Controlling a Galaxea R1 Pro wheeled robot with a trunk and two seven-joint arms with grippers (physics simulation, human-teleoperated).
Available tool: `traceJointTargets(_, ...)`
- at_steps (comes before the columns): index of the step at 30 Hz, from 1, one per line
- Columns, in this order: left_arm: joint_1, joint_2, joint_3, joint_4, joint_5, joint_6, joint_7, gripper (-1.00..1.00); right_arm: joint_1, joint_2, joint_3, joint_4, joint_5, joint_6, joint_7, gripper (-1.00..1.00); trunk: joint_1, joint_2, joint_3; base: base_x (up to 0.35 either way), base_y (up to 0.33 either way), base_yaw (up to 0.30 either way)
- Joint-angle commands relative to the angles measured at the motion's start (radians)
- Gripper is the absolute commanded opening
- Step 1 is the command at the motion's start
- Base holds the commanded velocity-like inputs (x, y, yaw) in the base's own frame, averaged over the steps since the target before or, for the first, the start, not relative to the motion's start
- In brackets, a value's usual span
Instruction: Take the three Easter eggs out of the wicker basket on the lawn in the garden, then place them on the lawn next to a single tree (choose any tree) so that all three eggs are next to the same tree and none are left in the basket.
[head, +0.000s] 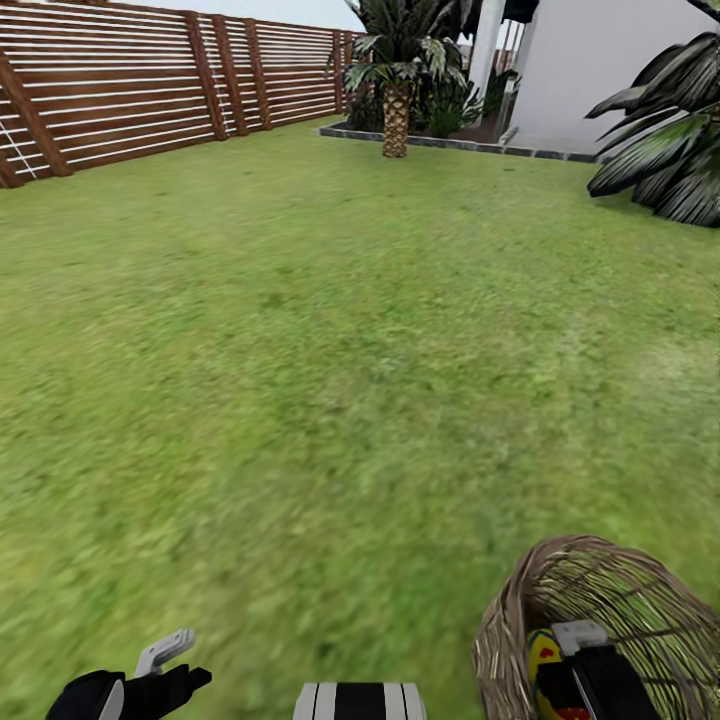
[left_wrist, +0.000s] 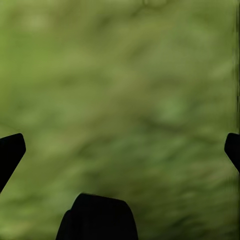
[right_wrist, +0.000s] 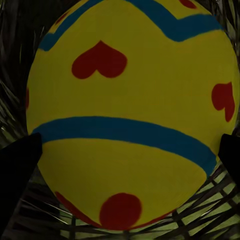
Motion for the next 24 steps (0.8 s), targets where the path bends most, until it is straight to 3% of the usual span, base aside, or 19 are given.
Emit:
traceJointTargets(1,0.000,0.000,0.002,-0.001,0.005,0.007,-0.001,1.00,0.000,0.000,-0.001,-0.001,0.010,0.004,0.010,-1.00,-0.001,0.000,0.003,0.000,0.000,-0.047)
traceJointTargets(24,0.000,0.000,0.002,-0.001,0.005,0.007,0.000,1.00,-0.001,0.000,-0.001,0.030,0.006,0.004,0.008,-1.00,-0.011,0.005,0.092,0.000,0.000,-0.001)
